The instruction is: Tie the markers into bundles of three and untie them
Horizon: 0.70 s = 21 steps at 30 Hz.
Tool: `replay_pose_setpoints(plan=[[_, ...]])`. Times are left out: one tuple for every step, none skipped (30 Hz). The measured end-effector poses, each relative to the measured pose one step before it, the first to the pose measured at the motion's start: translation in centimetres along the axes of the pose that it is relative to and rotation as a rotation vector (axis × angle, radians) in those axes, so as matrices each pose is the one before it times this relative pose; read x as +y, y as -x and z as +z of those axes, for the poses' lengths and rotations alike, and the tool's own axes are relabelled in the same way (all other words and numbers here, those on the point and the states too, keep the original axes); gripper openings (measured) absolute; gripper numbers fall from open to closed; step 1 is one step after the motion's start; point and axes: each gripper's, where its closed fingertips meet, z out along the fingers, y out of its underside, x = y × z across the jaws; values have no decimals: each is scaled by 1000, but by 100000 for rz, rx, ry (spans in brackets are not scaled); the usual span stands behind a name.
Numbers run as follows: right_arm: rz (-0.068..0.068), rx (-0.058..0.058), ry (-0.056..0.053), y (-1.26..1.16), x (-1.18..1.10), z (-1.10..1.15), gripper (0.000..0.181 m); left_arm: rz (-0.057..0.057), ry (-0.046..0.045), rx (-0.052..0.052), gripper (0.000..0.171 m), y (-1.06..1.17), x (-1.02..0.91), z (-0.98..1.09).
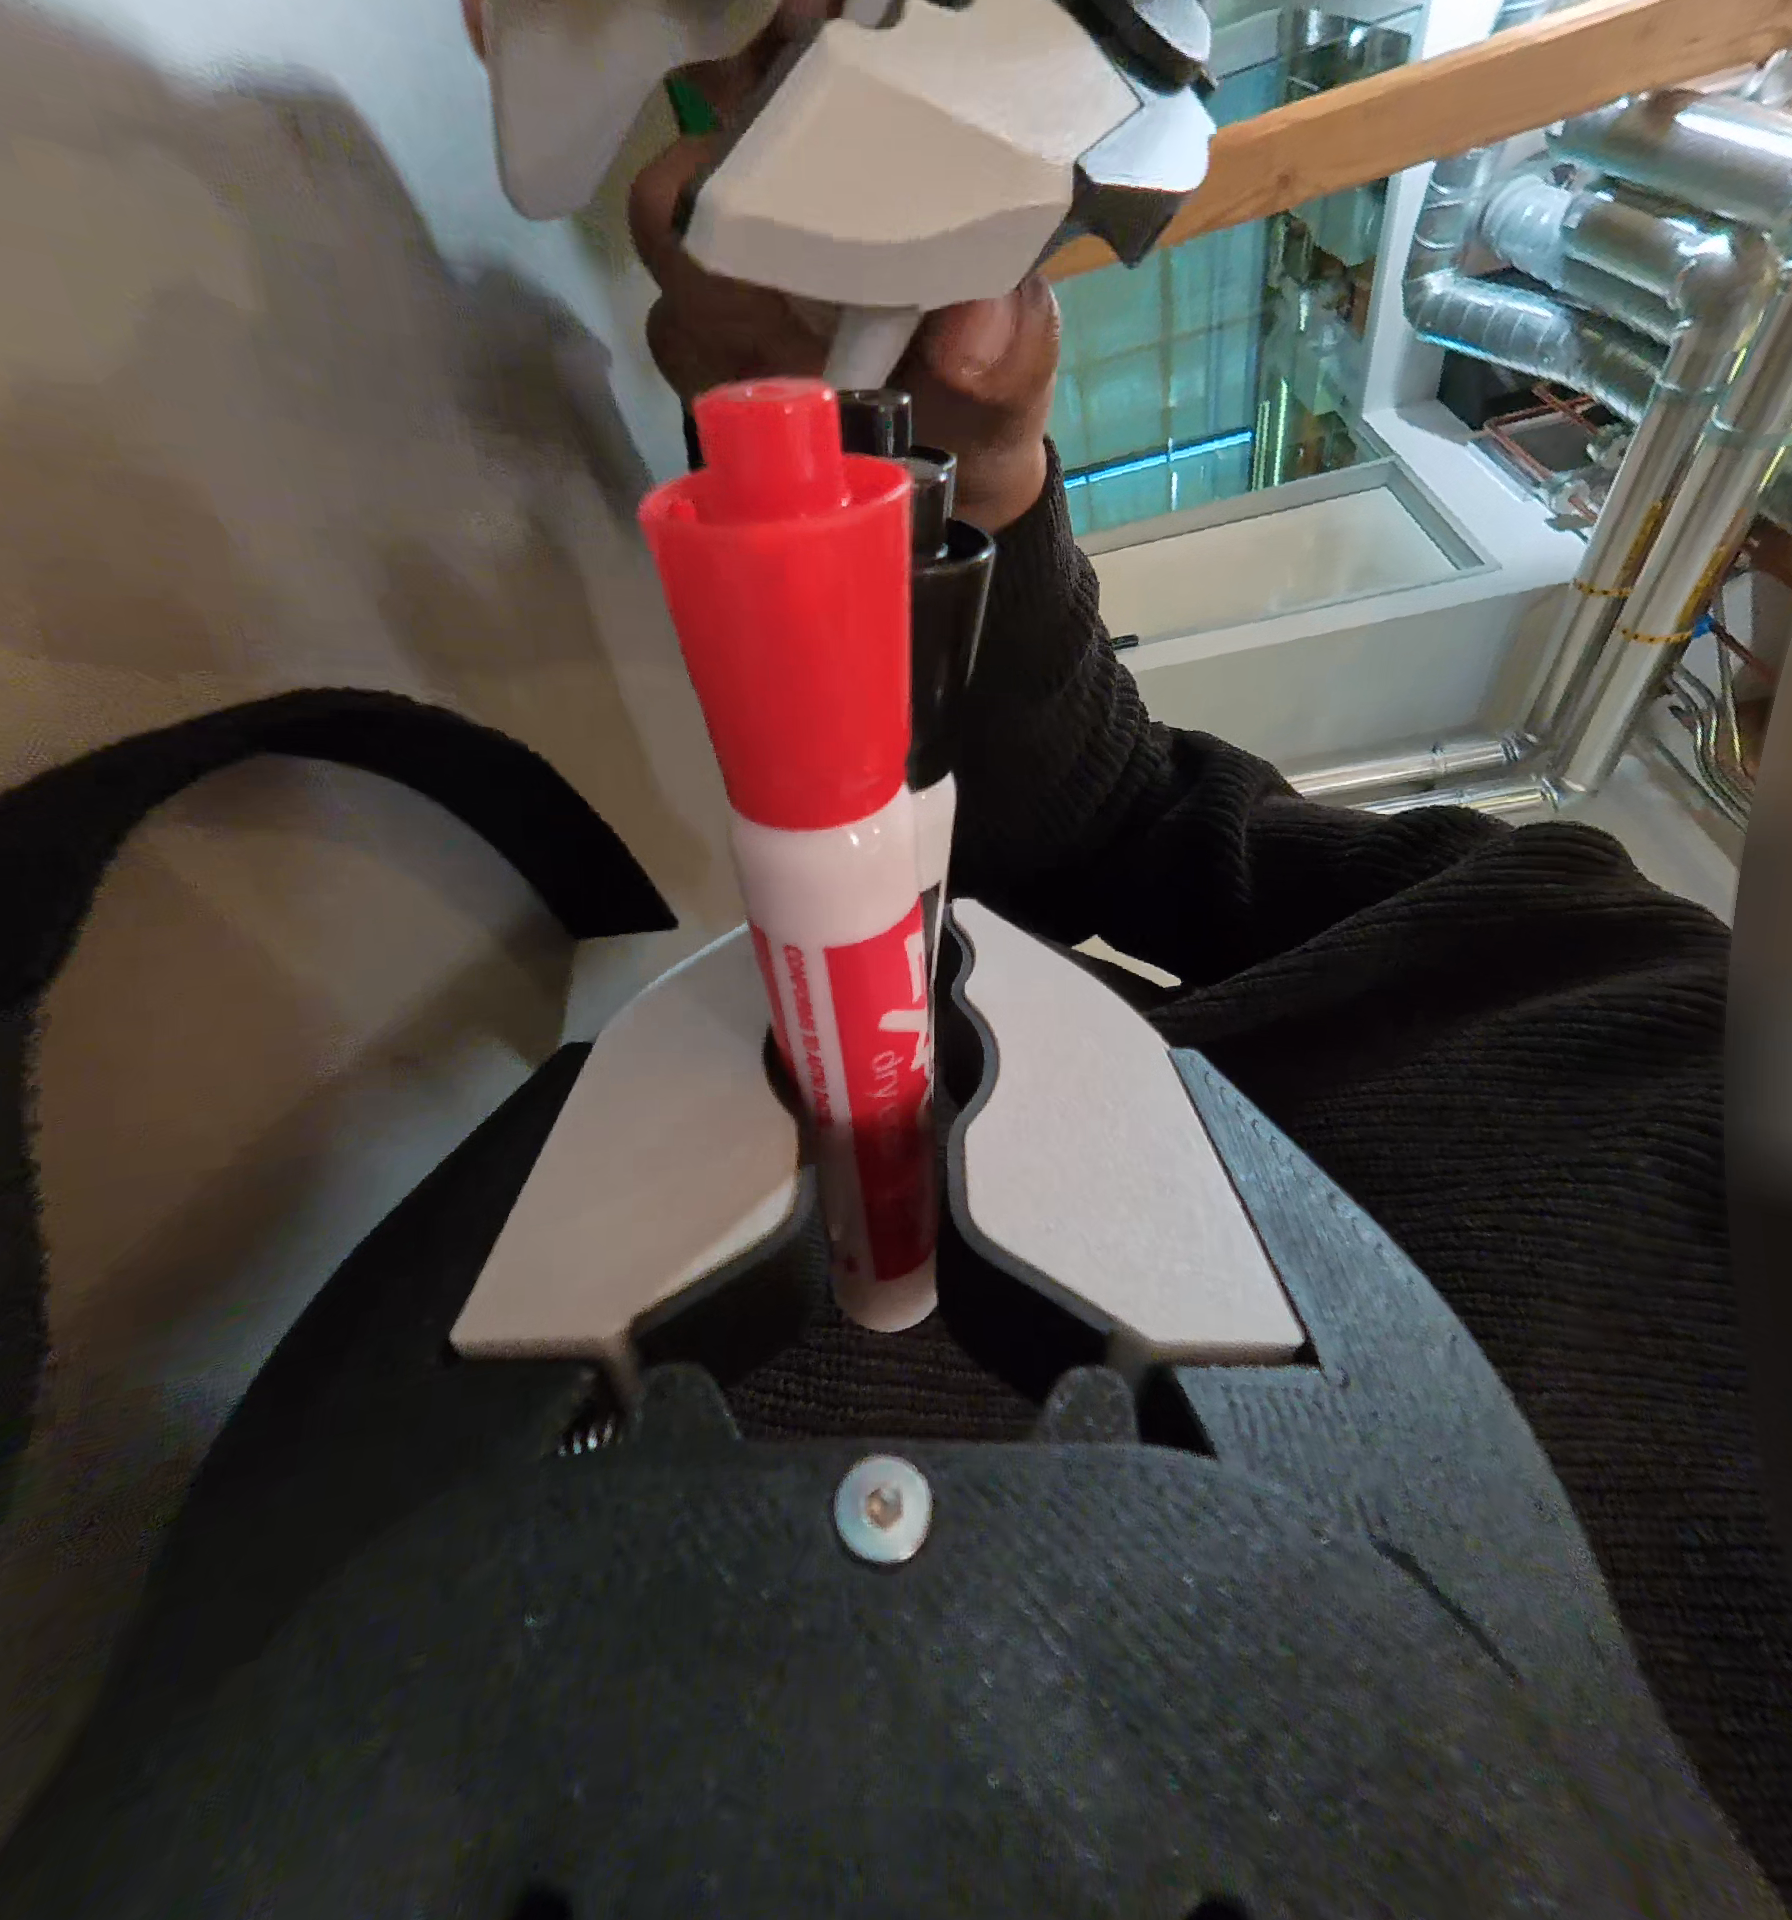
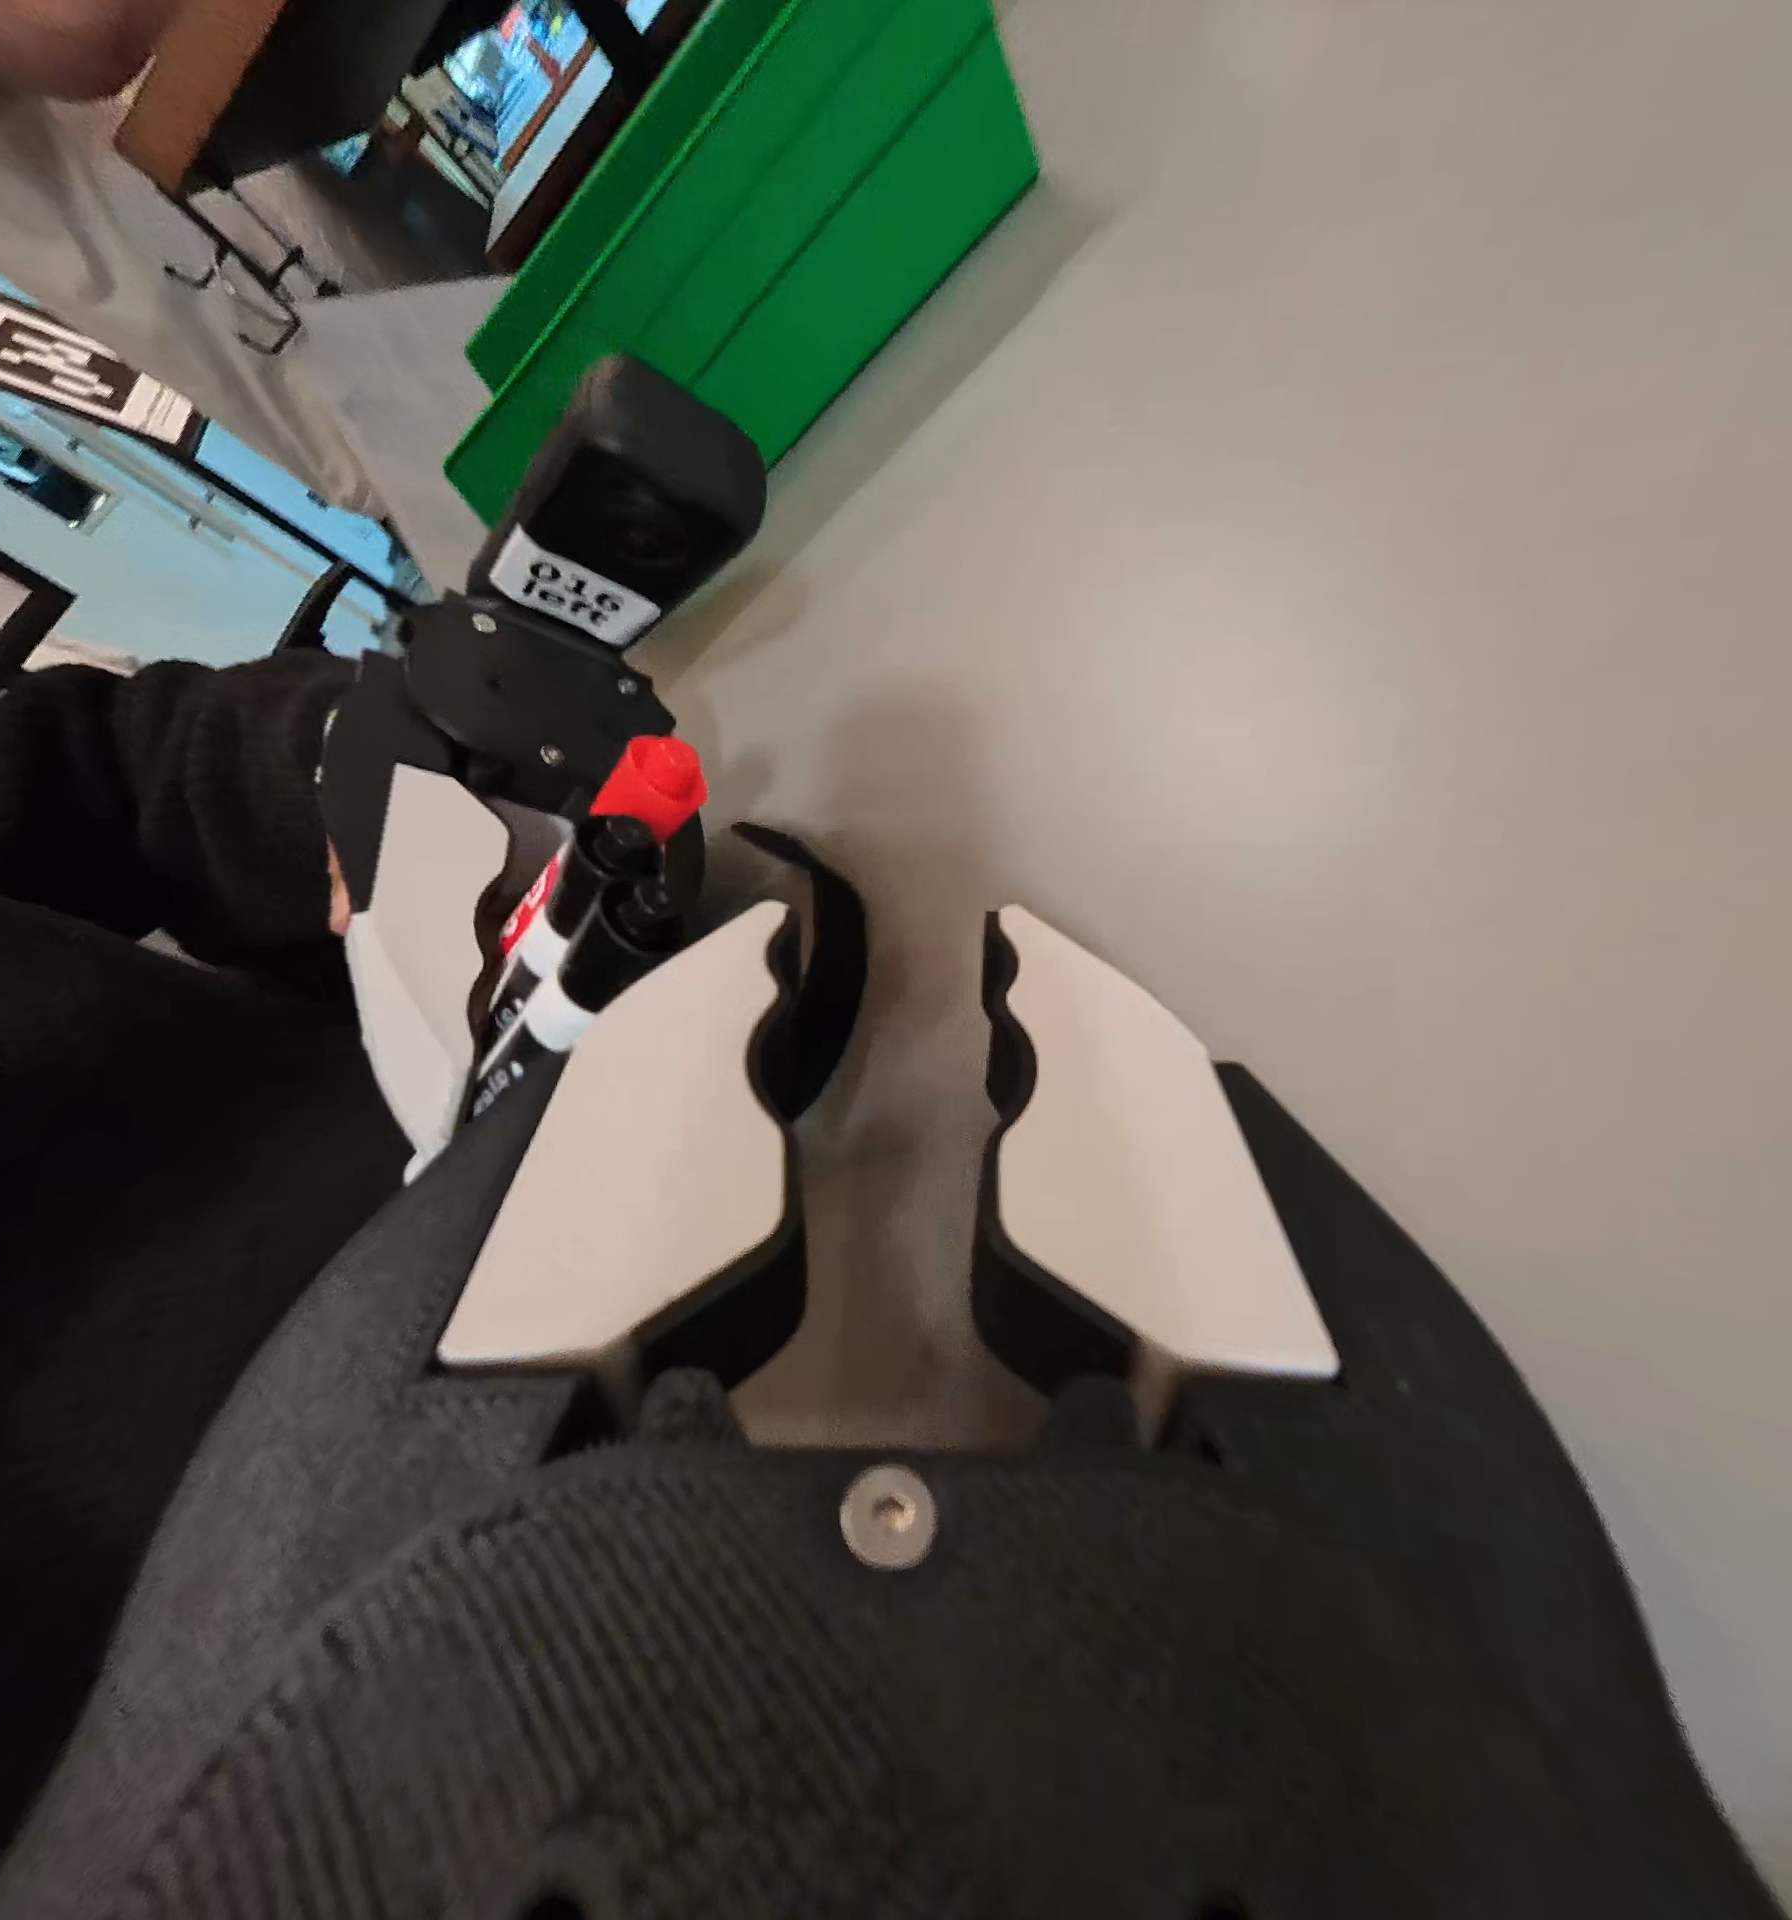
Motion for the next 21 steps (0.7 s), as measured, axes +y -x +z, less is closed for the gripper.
replay_pose_setpoints(plan=[[-1759, 1545, -1509, -118, -308, -168, 34, 183, -434, 175, 19, -82, -128, -100], [-2031, 1791, -795, -124, -179, -123, 34, 681, -221, 108, 19, -130, -100, -126], [-1977, 1674, -344, -98, -114, -113, 33, 721, -23, -360, 19, -36, -62, -164], [-1679, 1031, -133, -22, -62, -91, 33, 612, 219, -655, 19, 76, -14, -196], [-1324, 368, -135, 56, -89, -58, 33, 370, 456, -611, 19, 173, 34, -203], [-897, -16, -166, 88, -82, -15, 33, -111, 39, -629, 19, 245, 8, -219], [-520, -446, 2, 109, -88, 31, 33, -717, -640, -444, 19, 252, -58, -210], [-495, -1033, 486, 160, -35, 86, 33, -940, -853, 12, 19, 155, -69, -213], [-824, -989, 1288, 158, 60, 109, 32, -572, -824, 181, 19, 57, -53, -182], [-1665, -386, 2218, 114, 185, 92, 31, 46, -682, 54, 19, -20, -42, -167], [-3258, 473, 2726, 104, 257, 45, 29, 576, -385, 16, 19, -82, 16, -133], [-4953, 2035, 3114, 56, 326, -35, 29, 795, -165, 51, 19, -106, 32, -103], [-6837, 3225, 3134, 117, 341, -120, 29, 727, -7, 201, 19, -114, 59, -90], [-8605, 3619, 2401, 279, 220, -170, 30, 501, -12, 188, 19, -86, 43, -68], [-9727, 4421, 1799, 388, 83, -244, 30, 407, -96, 147, 19, -36, 32, -59], [-10105, 6016, 1185, 359, -54, -341, 30, 165, -152, -44, 19, 36, 27, -87], [-8835, 7520, 1116, 235, -115, -437, 32, -96, -650, -383, 19, 121, -39, -106], [-5549, 7853, 1567, 202, -52, -459, 33, -256, -1351, -526, 19, 134, -152, -141], [-1572, 6106, 1518, 455, -13, -407, 34, -472, -1398, -140, 19, 69, -189, -157], [2583, 4417, 885, 714, 18, -331, 36, -463, -1352, 247, 19, -10, -197, -149], [5101, 1634, 611, 1108, 106, -237, 37, -249, -1247, 339, 19, -62, -193, -118]])
